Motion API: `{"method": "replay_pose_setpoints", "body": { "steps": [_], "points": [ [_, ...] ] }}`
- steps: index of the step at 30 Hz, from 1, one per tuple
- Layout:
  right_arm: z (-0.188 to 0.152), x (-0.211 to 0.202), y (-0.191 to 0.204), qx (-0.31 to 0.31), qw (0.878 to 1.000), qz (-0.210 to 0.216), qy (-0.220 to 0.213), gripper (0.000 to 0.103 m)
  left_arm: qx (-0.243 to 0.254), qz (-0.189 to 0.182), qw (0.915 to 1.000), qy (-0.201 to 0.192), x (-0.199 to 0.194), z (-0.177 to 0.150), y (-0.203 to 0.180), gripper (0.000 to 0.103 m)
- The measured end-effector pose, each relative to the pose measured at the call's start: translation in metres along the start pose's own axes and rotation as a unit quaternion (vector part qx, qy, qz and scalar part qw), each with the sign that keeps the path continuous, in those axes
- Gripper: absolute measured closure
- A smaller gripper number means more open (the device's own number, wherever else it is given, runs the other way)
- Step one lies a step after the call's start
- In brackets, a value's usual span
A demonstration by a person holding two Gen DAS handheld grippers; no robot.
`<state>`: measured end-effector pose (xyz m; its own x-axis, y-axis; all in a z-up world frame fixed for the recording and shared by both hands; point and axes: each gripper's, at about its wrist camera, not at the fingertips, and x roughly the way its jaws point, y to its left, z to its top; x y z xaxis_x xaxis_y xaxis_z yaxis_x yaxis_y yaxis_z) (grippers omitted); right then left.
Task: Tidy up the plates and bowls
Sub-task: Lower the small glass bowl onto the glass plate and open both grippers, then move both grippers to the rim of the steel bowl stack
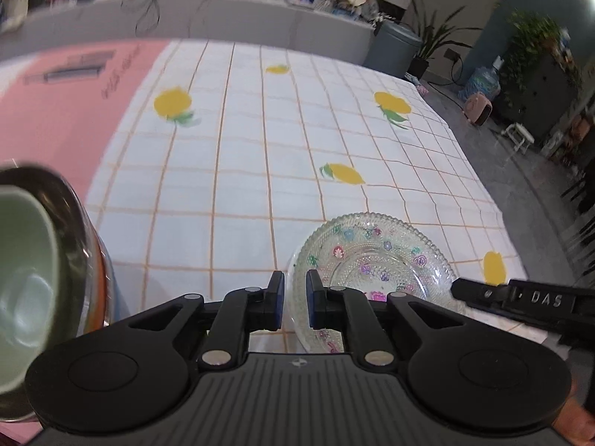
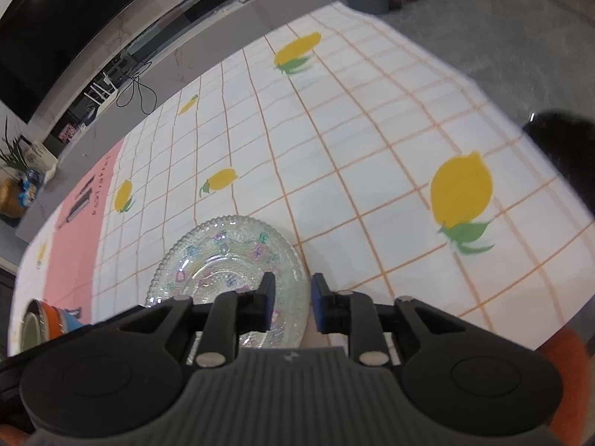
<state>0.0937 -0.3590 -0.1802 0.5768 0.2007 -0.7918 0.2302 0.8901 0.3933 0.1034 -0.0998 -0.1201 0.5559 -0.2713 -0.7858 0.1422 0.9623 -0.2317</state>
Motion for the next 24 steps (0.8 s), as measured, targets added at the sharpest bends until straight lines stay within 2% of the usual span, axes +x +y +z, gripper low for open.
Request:
{"method": "replay_pose_setpoints", "body": {
  "steps": [3, 8, 9, 12, 14, 16, 19, 20, 24],
  "points": [
    [-0.003, -0.012, 0.01, -0.032, 0.999, -0.013, -0.017, 0.077, 0.052, 0.018, 0.9983, -0.02, -0.016, -0.003, -0.014, 0.083],
    [-0.01, -0.038, 0.032, -0.086, 0.995, -0.021, -0.047, 0.075, 0.094, 0.0, 0.9945, -0.045, -0.049, -0.002, -0.028, 0.074],
    [-0.011, -0.042, 0.035, -0.09, 0.994, -0.02, -0.05, 0.067, 0.1, 0.0, 0.9936, -0.052, -0.057, 0.0, -0.028, 0.072],
    [-0.012, -0.051, 0.045, -0.091, 0.994, -0.02, -0.053, 0.055, 0.117, 0.001, 0.9911, -0.065, -0.078, 0.007, -0.027, 0.064],
    [-0.012, -0.053, 0.052, -0.089, 0.995, -0.021, -0.05, 0.05, 0.126, 0.009, 0.9894, -0.073, -0.09, 0.012, -0.023, 0.054],
    [-0.012, -0.054, 0.06, -0.086, 0.995, -0.013, -0.042, 0.049, 0.134, 0.024, 0.9867, -0.09, -0.102, 0.016, -0.017, 0.051],
    [-0.014, -0.054, 0.072, -0.076, 0.997, 0.012, -0.029, 0.04, 0.147, 0.046, 0.9815, -0.114, -0.117, 0.02, -0.006, 0.04],
    [-0.014, -0.052, 0.077, -0.073, 0.997, 0.018, -0.025, 0.035, 0.146, 0.051, 0.9808, -0.119, -0.121, 0.021, 0.0, 0.04],
    [-0.017, -0.046, 0.1, -0.073, 0.997, 0.04, -0.003, 0.034, 0.11, 0.066, 0.9843, -0.121, -0.132, 0.026, 0.031, 0.04]
  ]
}}
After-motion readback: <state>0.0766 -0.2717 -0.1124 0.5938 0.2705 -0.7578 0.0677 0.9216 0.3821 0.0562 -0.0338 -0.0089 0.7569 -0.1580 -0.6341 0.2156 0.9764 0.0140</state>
